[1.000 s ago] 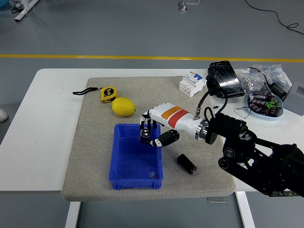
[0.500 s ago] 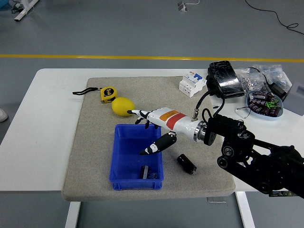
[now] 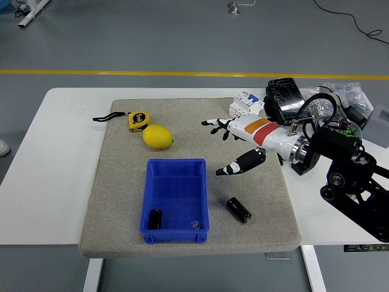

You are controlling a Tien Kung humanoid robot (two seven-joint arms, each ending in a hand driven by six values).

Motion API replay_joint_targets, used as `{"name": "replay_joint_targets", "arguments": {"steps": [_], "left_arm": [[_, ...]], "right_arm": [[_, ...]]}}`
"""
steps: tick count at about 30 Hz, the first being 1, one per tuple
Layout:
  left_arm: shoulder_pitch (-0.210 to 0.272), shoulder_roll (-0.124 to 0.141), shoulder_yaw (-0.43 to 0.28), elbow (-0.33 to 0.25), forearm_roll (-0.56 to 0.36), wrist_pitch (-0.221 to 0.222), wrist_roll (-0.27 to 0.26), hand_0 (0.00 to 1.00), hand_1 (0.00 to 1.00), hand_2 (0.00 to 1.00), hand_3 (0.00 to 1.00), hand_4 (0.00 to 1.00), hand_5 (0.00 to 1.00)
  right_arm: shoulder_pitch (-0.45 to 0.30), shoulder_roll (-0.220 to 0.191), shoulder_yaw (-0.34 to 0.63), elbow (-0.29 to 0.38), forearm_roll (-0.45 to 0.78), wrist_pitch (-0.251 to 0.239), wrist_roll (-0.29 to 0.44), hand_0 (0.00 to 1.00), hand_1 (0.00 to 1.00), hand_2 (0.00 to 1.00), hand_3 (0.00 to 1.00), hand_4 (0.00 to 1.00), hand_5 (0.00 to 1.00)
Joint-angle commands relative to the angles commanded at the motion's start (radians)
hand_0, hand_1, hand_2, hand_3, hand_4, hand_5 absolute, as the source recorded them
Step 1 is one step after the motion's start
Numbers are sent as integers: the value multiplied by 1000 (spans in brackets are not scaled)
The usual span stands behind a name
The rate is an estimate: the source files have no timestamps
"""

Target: Pick up the battery,place it into the box

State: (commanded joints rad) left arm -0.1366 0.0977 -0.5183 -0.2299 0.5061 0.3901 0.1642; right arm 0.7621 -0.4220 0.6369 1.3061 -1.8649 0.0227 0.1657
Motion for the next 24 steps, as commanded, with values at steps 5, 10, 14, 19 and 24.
{"name": "replay_joint_targets", "arguments": {"steps": [5,10,14,19,24], "left_arm": [[0,-2,0,1,-1,0,0,571,533,594,573,632,574],[0,-4,0,1,-1,-1,1,571,532,593,572,632,574],[0,-4,1,1,-3,-1,1,570,532,593,571,631,575],[1,-4,-2,0,2,-1,4,570,535,593,572,631,574],[0,-4,-6,-1,12,-3,8,570,532,595,571,630,574]], "right_arm": [[-46,-59,-9,46,-44,-1,11,560,634,763,828,998,485],[-65,-91,-61,51,-83,-11,16,604,664,775,804,998,450],[-64,-100,-117,45,-96,-14,21,627,680,776,808,998,449],[-39,-98,-197,28,-98,-24,30,629,677,767,822,998,441],[-6,-83,-261,2,-109,-32,40,616,675,761,829,998,432]]}}
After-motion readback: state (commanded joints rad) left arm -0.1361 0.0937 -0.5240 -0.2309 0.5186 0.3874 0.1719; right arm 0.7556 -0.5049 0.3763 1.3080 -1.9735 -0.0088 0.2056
